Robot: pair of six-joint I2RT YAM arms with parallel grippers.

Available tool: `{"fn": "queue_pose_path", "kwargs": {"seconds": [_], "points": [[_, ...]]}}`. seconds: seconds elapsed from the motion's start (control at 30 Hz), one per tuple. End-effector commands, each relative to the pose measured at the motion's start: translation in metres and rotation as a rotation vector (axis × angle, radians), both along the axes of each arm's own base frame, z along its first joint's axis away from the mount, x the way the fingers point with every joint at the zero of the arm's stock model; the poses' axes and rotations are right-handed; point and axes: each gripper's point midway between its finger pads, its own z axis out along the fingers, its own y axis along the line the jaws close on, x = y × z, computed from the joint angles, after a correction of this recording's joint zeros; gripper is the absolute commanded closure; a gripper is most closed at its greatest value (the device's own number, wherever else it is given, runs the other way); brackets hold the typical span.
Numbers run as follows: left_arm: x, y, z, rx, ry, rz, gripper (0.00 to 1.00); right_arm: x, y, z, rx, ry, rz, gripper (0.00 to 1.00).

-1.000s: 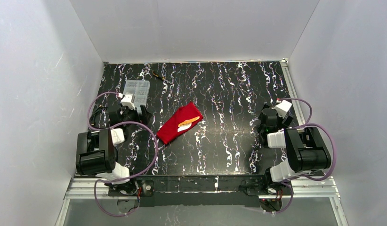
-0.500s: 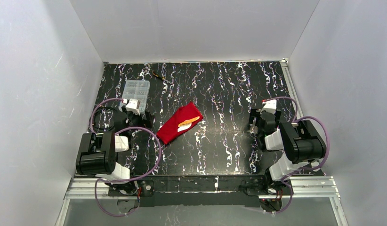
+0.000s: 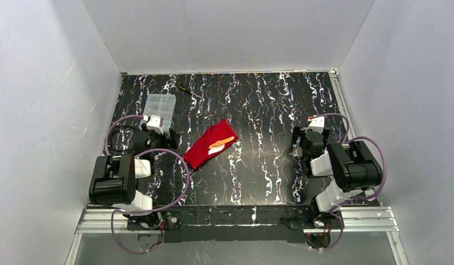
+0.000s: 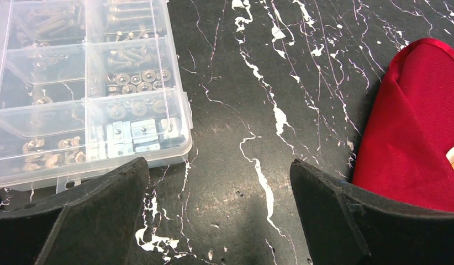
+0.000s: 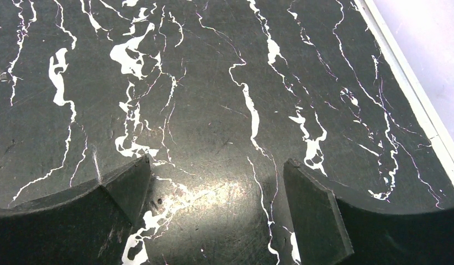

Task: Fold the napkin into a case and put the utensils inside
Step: Reset both arms

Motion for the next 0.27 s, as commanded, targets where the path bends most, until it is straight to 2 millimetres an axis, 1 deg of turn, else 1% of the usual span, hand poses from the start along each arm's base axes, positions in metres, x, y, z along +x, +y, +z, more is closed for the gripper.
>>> {"fn": "queue_pose_path", "kwargs": {"seconds": [0.0, 0.23], "points": [[0.0021, 0.0020, 0.0031, 0.016, -0.021, 0.004, 0.02, 0.0108, 0.0005, 0.0195, -0.006, -0.075, 0.006, 0.01], [0.0008, 0.0022, 0.0029, 0.018, -0.019, 0.005, 0.02, 0.0108, 0.0007, 0.0196, -0.006, -0.075, 0.006, 0.01]]}}
